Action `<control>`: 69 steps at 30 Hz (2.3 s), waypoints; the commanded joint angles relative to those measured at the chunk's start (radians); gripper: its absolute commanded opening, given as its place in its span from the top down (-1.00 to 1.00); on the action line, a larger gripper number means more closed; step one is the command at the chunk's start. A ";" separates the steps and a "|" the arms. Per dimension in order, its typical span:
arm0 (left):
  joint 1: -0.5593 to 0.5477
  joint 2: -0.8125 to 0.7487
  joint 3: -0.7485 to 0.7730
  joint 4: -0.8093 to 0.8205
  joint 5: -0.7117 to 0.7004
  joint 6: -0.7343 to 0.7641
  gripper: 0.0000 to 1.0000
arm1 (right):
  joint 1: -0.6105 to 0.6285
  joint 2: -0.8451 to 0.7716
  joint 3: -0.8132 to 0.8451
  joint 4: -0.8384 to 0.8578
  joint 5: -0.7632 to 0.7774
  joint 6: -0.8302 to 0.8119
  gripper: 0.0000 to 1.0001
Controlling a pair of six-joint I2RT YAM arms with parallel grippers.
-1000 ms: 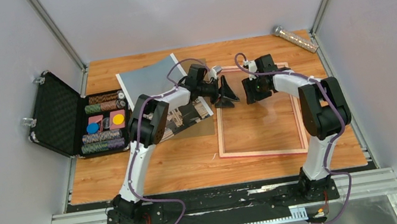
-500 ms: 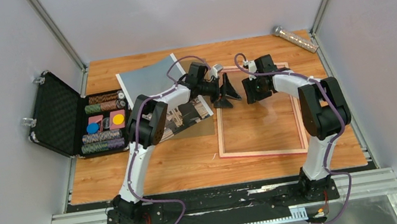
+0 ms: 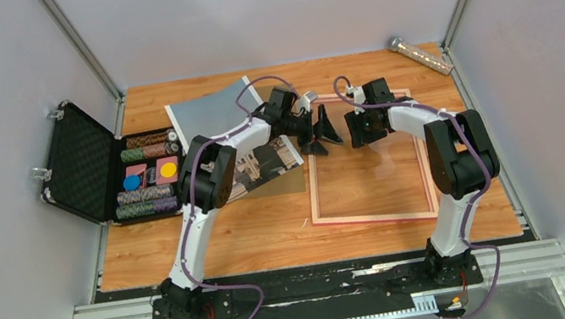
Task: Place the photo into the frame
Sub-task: Place the photo frame item in the photo frame.
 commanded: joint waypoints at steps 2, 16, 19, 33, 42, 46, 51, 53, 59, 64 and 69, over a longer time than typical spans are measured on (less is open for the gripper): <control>0.005 -0.025 0.001 -0.140 -0.091 0.098 -0.95 | 0.000 -0.002 -0.015 0.013 0.040 -0.008 0.06; 0.024 -0.085 -0.011 -0.209 -0.131 0.144 -0.99 | 0.001 -0.011 -0.018 0.014 0.042 -0.007 0.06; 0.032 -0.097 -0.012 -0.226 -0.132 0.148 -0.99 | 0.001 -0.013 -0.018 0.014 0.043 -0.006 0.06; 0.055 -0.165 -0.005 -0.302 -0.155 0.212 -1.00 | 0.000 -0.024 -0.019 0.013 0.045 -0.004 0.06; 0.075 -0.199 -0.010 -0.343 -0.171 0.250 -1.00 | 0.001 -0.030 -0.015 0.011 0.040 -0.001 0.05; 0.077 -0.223 -0.011 -0.357 -0.176 0.278 -1.00 | 0.000 -0.040 -0.009 0.007 0.037 -0.003 0.05; 0.080 -0.271 -0.015 -0.377 -0.188 0.344 -1.00 | 0.000 -0.078 0.007 0.000 0.025 -0.017 0.00; 0.084 -0.298 -0.026 -0.384 -0.191 0.372 -1.00 | 0.000 -0.101 0.017 -0.006 0.029 -0.021 -0.06; 0.107 -0.392 -0.088 -0.379 -0.188 0.468 -1.00 | -0.001 -0.174 0.048 -0.022 0.083 -0.035 -0.32; 0.135 -0.497 -0.162 -0.374 -0.228 0.558 -1.00 | -0.033 -0.237 0.051 -0.028 0.118 -0.037 -0.62; 0.161 -0.619 -0.264 -0.359 -0.282 0.617 -1.00 | -0.113 -0.275 0.044 -0.037 0.125 -0.008 -0.65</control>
